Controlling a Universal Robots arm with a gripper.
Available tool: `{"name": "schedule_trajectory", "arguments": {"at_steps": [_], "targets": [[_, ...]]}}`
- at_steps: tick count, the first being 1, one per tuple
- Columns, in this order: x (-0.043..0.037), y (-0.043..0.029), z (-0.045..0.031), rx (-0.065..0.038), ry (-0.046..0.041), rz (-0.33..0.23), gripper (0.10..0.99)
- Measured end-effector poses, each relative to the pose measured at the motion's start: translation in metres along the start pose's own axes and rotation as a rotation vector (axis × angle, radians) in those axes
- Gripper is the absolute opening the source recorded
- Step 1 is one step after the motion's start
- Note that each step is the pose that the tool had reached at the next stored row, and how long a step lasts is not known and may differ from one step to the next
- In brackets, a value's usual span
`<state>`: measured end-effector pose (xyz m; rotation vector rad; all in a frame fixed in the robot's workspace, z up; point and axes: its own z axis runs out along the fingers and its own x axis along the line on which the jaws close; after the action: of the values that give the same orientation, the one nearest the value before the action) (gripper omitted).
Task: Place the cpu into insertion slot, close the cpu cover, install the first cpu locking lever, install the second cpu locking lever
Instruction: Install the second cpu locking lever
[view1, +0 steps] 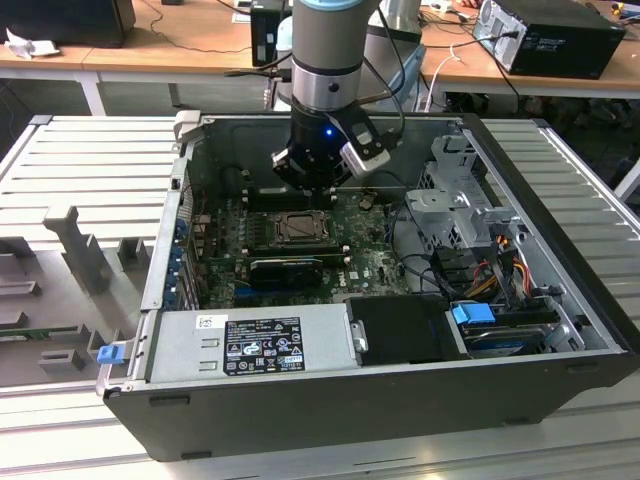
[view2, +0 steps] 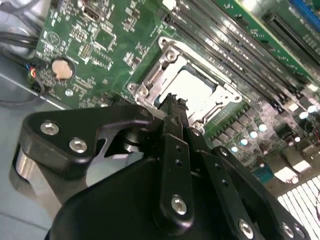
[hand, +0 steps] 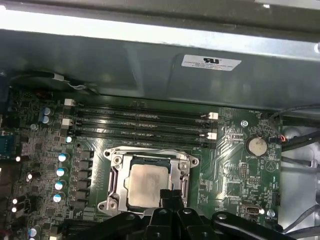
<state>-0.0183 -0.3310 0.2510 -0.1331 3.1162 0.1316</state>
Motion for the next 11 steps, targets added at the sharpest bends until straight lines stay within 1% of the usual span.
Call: {"name": "schedule_trajectory", "arguments": {"at_steps": [2,5,7,8,11], "targets": [[0.0003,-0.0028,-0.0003,0.000,0.0008,0.000,0.106],[0.0011,-0.0090,-0.0008,0.000,0.0009,0.000,0.106],[0.0019,-0.0160,-0.0013,0.000,0.0008,0.000,0.106],[0.0020,-0.0179,-0.0015,0.000,0.0009,0.000,0.106],[0.0021,-0.0206,-0.0017,0.000,0.0013,0.001,0.106]]}}
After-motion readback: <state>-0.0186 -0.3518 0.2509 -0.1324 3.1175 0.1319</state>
